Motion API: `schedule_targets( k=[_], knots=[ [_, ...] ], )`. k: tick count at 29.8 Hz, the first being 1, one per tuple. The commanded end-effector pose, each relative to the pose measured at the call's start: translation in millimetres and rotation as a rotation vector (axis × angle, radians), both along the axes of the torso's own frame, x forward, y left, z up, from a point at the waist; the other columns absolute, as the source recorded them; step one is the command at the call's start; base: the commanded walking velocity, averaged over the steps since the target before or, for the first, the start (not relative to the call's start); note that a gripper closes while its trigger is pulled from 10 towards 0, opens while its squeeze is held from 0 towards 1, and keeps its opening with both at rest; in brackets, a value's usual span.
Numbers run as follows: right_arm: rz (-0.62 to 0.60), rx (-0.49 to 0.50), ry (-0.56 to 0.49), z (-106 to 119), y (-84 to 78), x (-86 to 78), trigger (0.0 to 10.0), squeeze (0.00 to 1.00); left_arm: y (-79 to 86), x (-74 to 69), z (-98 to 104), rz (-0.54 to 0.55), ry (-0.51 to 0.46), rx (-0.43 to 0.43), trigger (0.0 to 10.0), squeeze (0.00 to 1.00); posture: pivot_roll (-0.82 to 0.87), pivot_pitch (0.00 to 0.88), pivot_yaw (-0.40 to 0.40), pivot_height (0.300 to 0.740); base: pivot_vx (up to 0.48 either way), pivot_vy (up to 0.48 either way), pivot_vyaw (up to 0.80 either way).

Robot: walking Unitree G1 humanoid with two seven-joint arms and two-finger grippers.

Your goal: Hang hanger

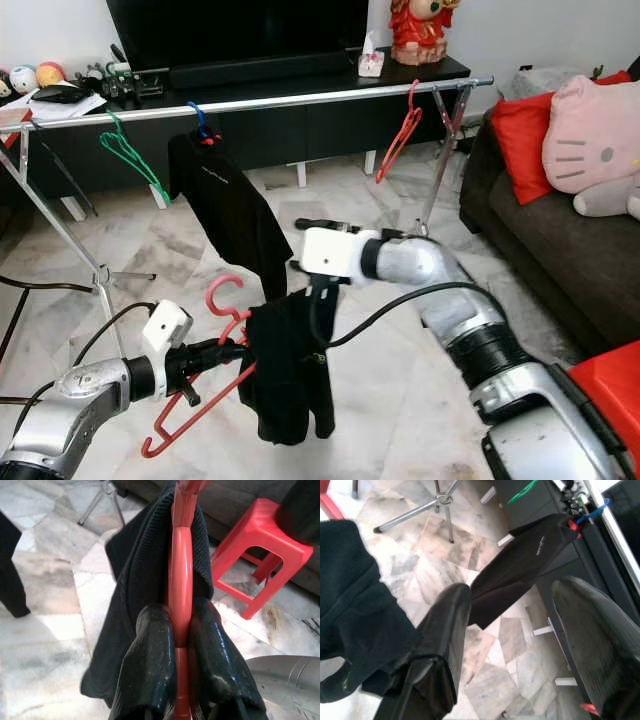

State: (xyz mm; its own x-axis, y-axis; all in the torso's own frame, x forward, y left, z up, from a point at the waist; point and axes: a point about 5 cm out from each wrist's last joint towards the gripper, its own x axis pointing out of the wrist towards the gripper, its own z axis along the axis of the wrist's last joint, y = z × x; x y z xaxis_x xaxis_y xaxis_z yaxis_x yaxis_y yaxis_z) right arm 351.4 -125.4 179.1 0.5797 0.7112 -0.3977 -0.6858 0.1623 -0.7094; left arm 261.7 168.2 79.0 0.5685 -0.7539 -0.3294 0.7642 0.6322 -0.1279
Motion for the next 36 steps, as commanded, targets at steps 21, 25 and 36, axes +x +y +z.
schedule_targets(
  k=[21, 25, 36],
  knots=[
    [0.369, -0.126, 0.342, -13, -24.1, -16.3, 10.0, 0.00, 0.0, -3.8, 15, -0.246, -0.200, 0.076, 10.0, 0.00, -0.11, 0.000, 0.049, 0.740, 0.000, 0.000, 0.00],
    [0.432, -0.119, 0.377, -14, -15.0, -17.8, 10.0, 0.00, 0.0, -4.1, 16, -0.267, -0.210, 0.087, 10.0, 0.00, -0.11, 0.000, 0.047, 0.740, 0.000, 0.000, 0.00],
    [0.512, -0.151, 0.434, -28, 3.9, -22.3, 10.0, 0.00, -1.7, -2.9, 14, -0.284, -0.217, 0.112, 10.0, 0.00, -0.10, 0.000, 0.044, 0.740, 0.000, 0.000, 0.00]
  ],
)
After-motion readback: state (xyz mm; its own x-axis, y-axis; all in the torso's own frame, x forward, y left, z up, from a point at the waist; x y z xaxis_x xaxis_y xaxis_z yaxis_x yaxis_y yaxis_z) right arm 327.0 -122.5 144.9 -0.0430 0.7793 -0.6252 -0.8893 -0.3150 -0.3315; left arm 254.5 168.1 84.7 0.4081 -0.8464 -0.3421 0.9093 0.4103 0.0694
